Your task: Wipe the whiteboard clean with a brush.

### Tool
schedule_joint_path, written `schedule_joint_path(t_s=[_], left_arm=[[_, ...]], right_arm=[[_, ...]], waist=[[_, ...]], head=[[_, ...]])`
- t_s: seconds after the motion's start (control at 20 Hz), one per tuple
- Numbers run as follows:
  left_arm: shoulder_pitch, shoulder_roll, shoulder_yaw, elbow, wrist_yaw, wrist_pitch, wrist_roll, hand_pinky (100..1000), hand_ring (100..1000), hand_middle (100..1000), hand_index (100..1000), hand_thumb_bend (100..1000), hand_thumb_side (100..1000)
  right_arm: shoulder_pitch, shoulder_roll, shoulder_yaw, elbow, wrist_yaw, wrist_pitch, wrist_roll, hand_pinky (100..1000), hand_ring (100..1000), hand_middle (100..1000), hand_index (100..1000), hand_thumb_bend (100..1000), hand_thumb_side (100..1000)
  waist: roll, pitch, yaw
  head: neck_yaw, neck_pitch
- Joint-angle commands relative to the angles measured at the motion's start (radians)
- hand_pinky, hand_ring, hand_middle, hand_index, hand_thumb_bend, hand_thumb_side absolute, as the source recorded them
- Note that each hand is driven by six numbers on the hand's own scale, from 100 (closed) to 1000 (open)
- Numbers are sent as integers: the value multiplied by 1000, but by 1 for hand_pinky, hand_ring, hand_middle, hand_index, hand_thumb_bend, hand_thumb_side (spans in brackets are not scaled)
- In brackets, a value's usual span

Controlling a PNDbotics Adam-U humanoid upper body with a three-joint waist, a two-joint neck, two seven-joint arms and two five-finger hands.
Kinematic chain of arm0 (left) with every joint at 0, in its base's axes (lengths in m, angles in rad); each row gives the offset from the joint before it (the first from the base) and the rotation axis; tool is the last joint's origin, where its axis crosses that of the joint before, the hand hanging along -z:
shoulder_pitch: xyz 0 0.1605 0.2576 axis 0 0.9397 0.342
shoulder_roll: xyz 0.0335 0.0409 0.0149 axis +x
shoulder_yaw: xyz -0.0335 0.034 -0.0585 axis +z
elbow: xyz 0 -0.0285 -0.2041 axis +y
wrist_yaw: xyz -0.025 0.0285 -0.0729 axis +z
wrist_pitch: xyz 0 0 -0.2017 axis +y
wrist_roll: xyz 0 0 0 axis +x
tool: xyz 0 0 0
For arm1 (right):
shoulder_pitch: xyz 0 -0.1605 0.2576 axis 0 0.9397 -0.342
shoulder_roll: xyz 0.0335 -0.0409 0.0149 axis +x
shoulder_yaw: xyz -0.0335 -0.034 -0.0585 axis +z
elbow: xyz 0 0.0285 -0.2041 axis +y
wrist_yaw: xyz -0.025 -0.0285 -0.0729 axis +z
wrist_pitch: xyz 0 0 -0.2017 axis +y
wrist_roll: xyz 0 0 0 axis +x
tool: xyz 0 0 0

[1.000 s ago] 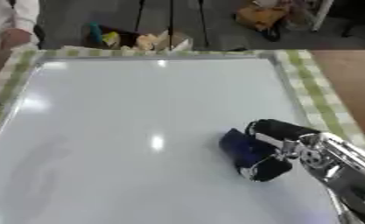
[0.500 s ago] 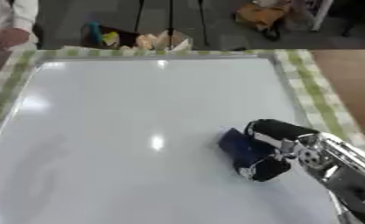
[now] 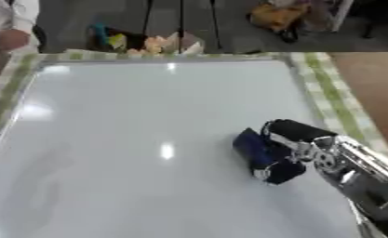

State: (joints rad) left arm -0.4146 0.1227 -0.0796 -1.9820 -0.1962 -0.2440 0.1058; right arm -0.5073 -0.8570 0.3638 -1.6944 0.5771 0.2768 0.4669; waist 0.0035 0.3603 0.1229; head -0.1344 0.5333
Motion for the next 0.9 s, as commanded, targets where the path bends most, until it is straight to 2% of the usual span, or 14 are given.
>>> schedule_joint_path(t_s=[0.05, 0.45, 0.9], left_arm=[[-10, 10, -5, -18, -5, 0, -5, 435, 783, 736, 690, 100, 969], [-9, 9, -5, -18, -5, 1, -7, 434, 784, 737, 690, 100, 969], [-8, 9, -5, -18, -5, 2, -8, 433, 785, 736, 691, 100, 970]], right_arm=[[-13, -18, -22, 12, 24, 6, -14, 357, 428, 238, 100, 100, 242], [-24, -13, -27, 35, 41, 2, -11, 373, 440, 254, 102, 100, 246], [-27, -16, -28, 17, 30, -15, -1, 385, 444, 255, 128, 100, 260]], waist=[[1, -15, -2], [1, -13, 2], [-1, -13, 0]], head=[[1, -13], [1, -15], [3, -13]])
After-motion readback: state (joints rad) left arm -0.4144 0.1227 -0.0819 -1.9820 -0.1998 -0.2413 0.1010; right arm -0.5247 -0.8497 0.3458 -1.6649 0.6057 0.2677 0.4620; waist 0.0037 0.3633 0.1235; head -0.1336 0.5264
